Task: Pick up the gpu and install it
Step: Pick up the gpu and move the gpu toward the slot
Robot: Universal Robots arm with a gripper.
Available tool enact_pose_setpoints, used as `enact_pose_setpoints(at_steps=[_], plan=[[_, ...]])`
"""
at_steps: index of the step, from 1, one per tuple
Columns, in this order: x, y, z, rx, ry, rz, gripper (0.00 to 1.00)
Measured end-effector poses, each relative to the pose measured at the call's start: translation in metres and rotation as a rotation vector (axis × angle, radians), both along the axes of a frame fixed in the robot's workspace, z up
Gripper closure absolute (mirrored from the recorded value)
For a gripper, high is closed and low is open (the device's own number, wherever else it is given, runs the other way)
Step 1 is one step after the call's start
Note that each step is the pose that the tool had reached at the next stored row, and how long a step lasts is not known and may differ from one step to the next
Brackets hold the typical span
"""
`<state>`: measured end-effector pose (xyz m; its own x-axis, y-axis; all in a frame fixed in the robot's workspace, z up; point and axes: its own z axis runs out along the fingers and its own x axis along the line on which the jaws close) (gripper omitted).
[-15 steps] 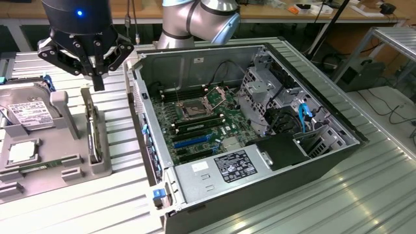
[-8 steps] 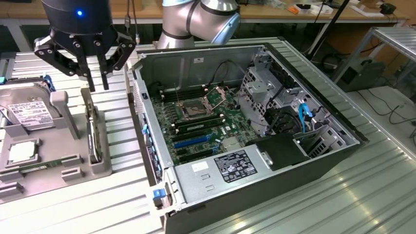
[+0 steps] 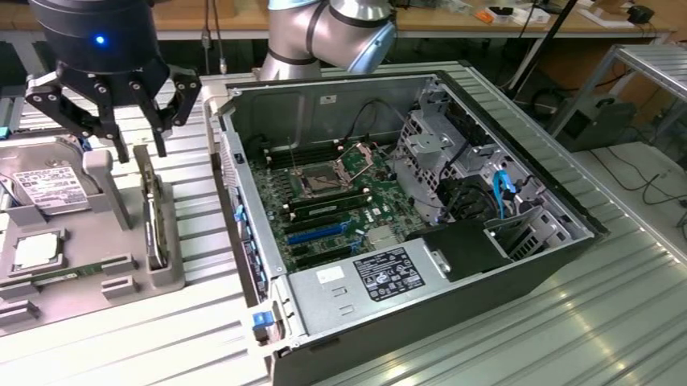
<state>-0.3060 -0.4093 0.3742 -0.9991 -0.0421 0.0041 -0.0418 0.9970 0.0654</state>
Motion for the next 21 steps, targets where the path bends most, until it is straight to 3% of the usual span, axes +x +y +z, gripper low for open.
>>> enact_pose_setpoints(at_steps=[5, 16, 21], plan=[[0.000, -0.0004, -0.0111, 0.0001, -0.0001, 0.000, 0.58], [0.000, -0.0099, -0.0474, 0.0000, 0.0000, 0.000, 0.58], [-0.004, -0.0082, -0.0552, 0.0001, 0.0005, -0.002, 0.58]])
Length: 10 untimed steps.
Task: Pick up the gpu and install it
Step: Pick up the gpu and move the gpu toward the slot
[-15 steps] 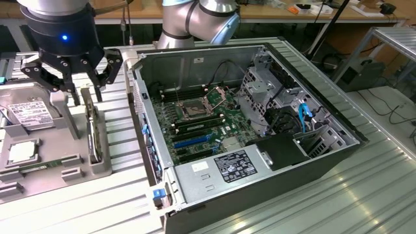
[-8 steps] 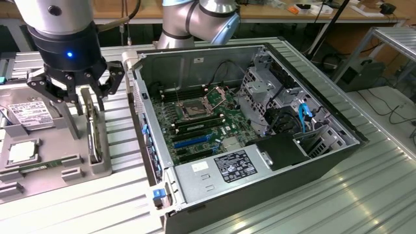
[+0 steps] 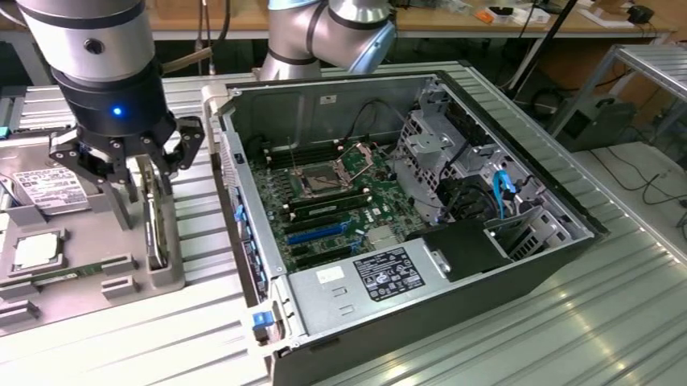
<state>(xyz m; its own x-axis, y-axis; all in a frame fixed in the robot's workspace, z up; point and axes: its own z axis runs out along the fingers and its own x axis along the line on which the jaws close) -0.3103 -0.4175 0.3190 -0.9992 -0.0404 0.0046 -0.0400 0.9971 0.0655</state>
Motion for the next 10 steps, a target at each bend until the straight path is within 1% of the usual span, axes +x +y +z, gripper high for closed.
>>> enact_pose_setpoints(at_steps=[4, 5, 7, 10], plan=[[-0.003, 0.0004, -0.0127, -0.0001, 0.0001, -0.003, 0.58], [-0.004, 0.0005, -0.0172, 0.0000, 0.0000, -0.004, 0.58], [-0.005, 0.0008, -0.0214, 0.0000, 0.0000, -0.006, 0.58], [-0.006, 0.0061, -0.0280, -0.0002, 0.0002, -0.011, 0.58]])
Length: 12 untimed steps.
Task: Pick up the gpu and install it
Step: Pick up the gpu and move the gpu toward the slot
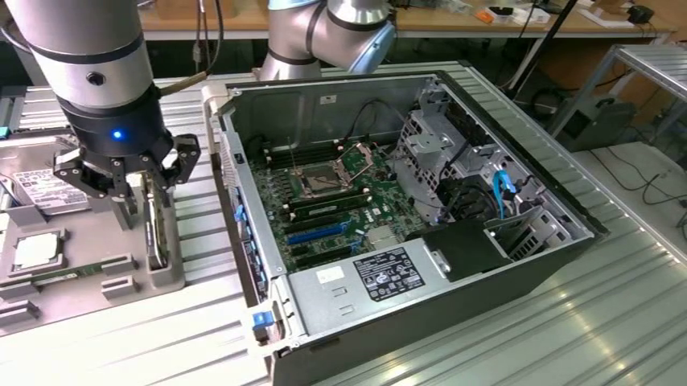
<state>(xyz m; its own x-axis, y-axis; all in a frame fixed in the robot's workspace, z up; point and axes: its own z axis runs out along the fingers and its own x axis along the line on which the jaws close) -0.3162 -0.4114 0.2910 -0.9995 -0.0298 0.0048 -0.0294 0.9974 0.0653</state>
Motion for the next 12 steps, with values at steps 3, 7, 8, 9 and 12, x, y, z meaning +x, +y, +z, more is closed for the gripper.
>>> enact_pose_setpoints(at_steps=[3, 7, 8, 9, 12], plan=[[-0.005, 0.0045, -0.0082, 0.0000, -0.0001, -0.006, 0.58], [-0.007, 0.0057, -0.0202, 0.0001, -0.0001, -0.008, 0.58], [-0.007, 0.0057, -0.0220, 0.0000, -0.0001, -0.008, 0.58], [-0.007, 0.0057, -0.0252, 0.0001, -0.0001, -0.008, 0.58], [-0.007, 0.0057, -0.0311, 0.0001, -0.0001, -0.008, 0.58]])
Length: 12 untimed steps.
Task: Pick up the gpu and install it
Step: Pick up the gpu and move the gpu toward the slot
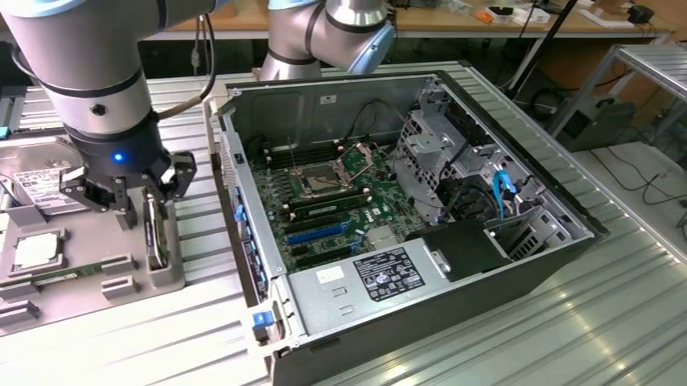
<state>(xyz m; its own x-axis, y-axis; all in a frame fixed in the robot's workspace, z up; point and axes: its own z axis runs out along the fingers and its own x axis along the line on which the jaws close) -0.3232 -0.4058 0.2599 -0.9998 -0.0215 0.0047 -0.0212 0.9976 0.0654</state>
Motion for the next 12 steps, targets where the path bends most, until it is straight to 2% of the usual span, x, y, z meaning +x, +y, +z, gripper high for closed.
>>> enact_pose_setpoints(at_steps=[5, 11, 12], plan=[[0.000, 0.0000, -0.0126, 0.0000, 0.0001, 0.000, 0.58], [0.000, 0.0000, -0.0131, 0.0000, 0.0002, 0.000, 0.58], [0.000, 0.0000, -0.0131, 0.0000, 0.0002, 0.000, 0.67]])
